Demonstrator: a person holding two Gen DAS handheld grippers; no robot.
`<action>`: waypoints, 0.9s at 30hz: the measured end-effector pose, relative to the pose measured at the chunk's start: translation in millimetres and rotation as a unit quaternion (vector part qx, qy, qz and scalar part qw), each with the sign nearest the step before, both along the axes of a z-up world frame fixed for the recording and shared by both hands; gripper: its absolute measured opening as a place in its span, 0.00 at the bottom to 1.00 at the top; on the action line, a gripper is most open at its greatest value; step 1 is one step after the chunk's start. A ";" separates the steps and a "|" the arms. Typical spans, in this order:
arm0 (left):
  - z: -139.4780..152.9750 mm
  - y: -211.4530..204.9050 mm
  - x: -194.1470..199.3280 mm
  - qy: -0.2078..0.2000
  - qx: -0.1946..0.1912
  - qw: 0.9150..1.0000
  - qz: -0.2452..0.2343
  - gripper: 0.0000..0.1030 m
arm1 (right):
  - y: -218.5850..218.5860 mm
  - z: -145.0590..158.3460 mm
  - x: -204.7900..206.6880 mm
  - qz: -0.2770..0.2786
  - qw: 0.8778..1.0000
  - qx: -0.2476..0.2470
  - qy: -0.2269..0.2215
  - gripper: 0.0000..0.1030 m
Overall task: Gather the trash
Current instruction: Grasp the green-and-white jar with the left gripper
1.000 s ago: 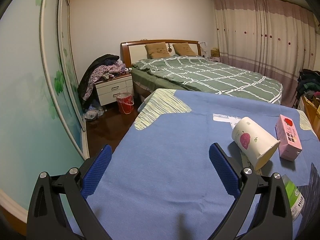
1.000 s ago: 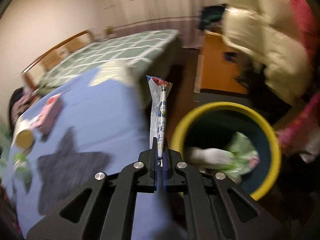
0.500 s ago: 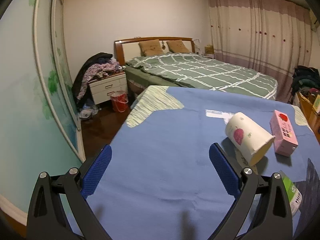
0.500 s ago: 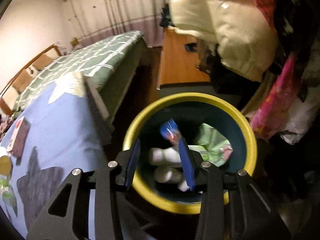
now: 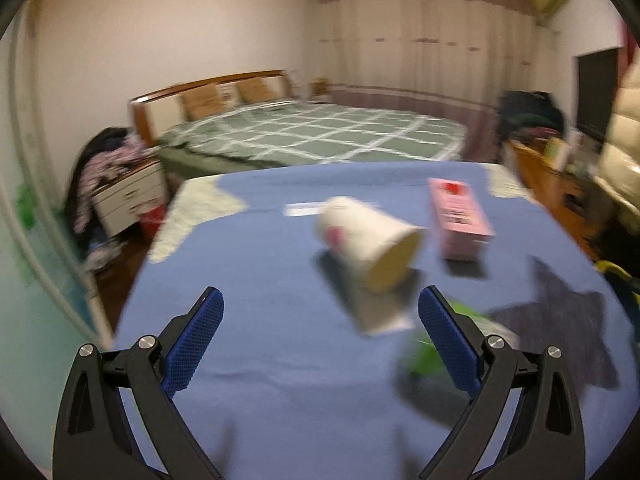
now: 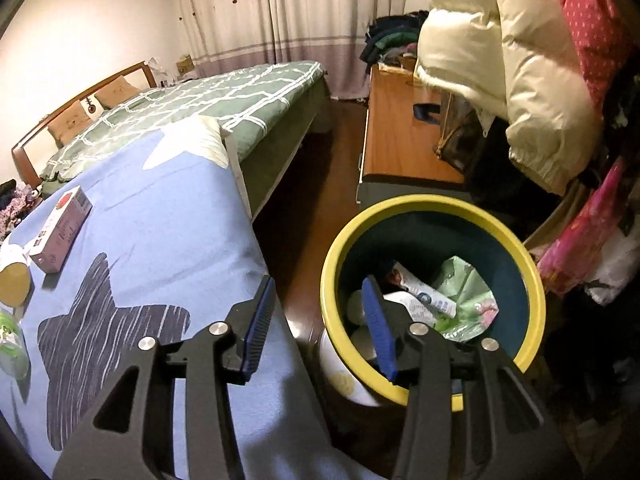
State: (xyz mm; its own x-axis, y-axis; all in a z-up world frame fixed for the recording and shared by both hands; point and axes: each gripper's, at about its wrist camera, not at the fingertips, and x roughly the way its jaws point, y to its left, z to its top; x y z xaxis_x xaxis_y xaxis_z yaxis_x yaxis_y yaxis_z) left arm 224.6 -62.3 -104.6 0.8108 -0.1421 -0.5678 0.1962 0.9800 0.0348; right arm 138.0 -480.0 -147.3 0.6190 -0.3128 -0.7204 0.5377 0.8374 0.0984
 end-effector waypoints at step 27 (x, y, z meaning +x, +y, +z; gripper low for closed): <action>-37.5 -68.3 18.0 0.108 0.005 0.986 -0.129 0.85 | -0.3 -3.5 4.6 0.007 1.000 0.010 0.012 0.42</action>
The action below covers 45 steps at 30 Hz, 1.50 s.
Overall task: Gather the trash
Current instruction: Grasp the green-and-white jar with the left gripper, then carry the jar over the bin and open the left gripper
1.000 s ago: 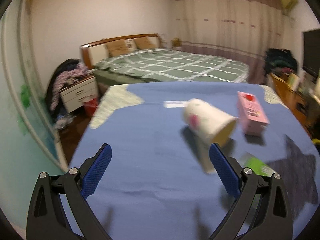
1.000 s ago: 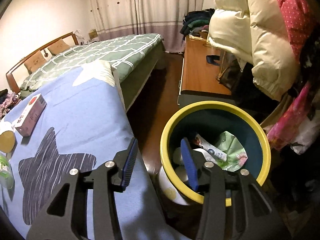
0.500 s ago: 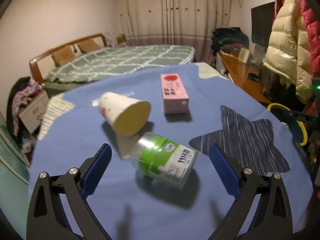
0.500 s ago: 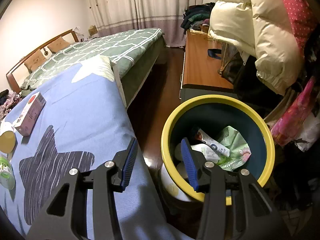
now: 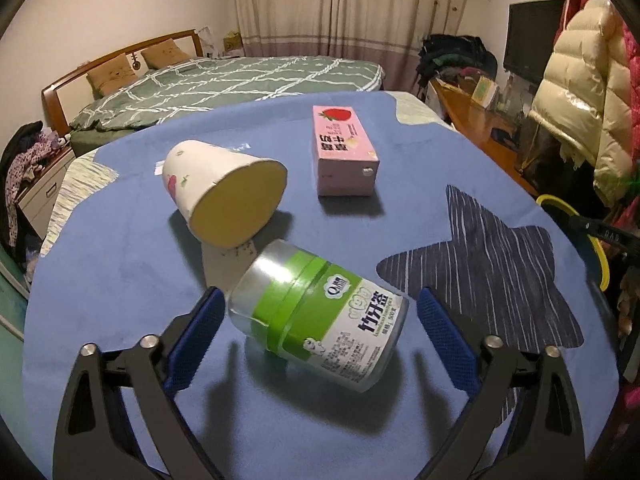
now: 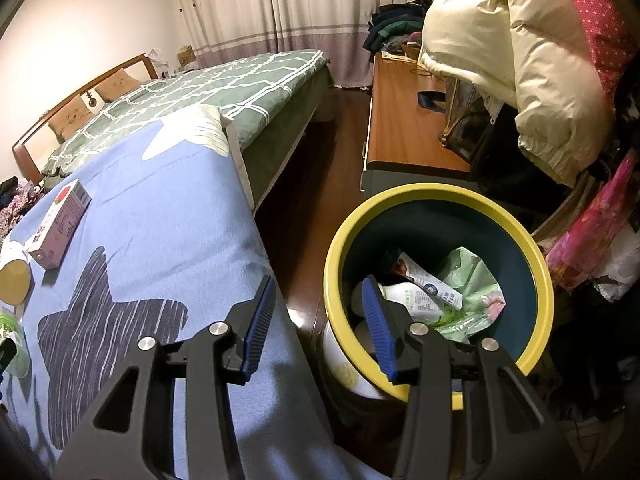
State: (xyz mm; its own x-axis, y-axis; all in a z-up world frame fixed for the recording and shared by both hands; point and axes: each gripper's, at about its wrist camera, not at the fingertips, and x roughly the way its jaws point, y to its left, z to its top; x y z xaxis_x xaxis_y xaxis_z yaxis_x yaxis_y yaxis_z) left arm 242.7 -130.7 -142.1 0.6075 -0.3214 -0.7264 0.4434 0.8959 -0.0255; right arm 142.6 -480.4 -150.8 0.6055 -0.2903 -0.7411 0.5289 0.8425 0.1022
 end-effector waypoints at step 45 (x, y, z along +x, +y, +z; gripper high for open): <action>11.2 -411.0 -44.0 0.036 -0.017 0.972 -0.233 0.94 | -66.9 14.0 -166.2 -0.061 0.997 -0.014 -0.038 0.44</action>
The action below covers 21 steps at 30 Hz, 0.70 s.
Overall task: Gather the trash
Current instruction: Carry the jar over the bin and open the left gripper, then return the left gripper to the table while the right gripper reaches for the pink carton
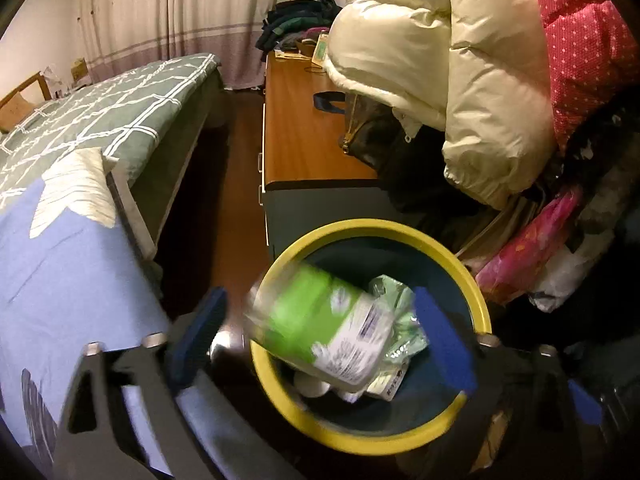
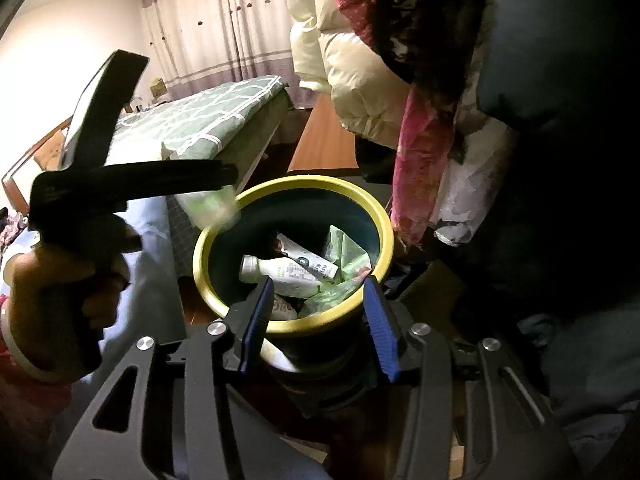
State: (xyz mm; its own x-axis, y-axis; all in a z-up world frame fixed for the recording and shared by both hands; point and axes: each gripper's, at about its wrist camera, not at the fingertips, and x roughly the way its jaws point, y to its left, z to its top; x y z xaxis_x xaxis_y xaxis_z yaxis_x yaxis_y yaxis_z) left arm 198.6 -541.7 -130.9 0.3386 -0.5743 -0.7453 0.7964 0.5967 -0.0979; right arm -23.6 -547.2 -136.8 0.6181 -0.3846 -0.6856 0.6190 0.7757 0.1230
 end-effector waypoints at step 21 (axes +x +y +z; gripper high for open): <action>58.8 354.0 41.8 -0.133 -0.038 0.933 0.332 0.95 | 68.4 27.1 79.0 0.114 0.993 -0.017 -0.001 0.45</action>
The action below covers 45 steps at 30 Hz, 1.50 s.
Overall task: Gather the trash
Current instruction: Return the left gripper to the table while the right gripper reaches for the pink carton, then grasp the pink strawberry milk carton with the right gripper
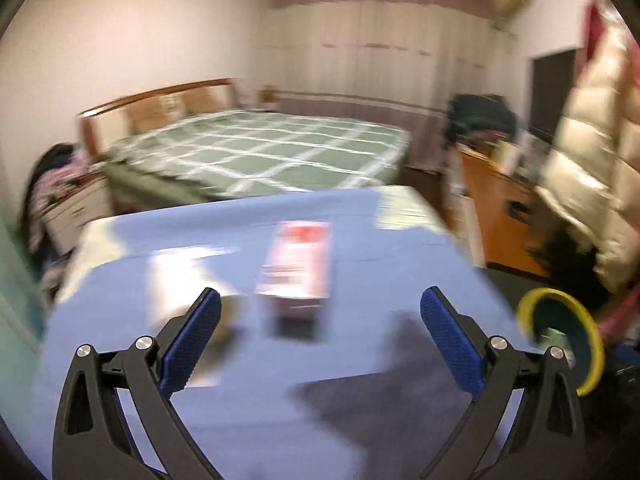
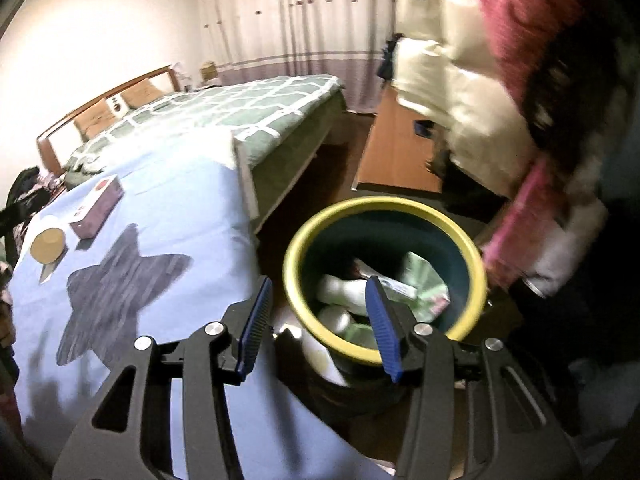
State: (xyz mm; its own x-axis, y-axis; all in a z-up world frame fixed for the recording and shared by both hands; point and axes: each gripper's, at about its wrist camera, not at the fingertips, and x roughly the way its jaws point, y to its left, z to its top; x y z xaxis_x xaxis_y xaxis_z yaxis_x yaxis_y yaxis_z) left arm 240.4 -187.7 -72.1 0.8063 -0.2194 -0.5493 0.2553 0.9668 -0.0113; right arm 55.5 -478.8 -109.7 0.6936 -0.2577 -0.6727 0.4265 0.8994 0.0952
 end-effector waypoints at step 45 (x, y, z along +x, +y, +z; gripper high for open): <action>-62.2 219.3 49.7 0.025 -0.007 0.957 0.290 0.95 | 222.0 -27.7 362.4 0.145 0.973 0.038 0.173 0.53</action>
State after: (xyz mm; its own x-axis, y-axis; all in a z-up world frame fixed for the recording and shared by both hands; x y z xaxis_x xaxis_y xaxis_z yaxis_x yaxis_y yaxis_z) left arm 290.1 31.6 -134.3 0.7673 0.2504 -0.5904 -0.3261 0.9450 -0.0230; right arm 417.9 -256.9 -137.4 0.4591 -0.0253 -0.8880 0.1730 0.9830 0.0614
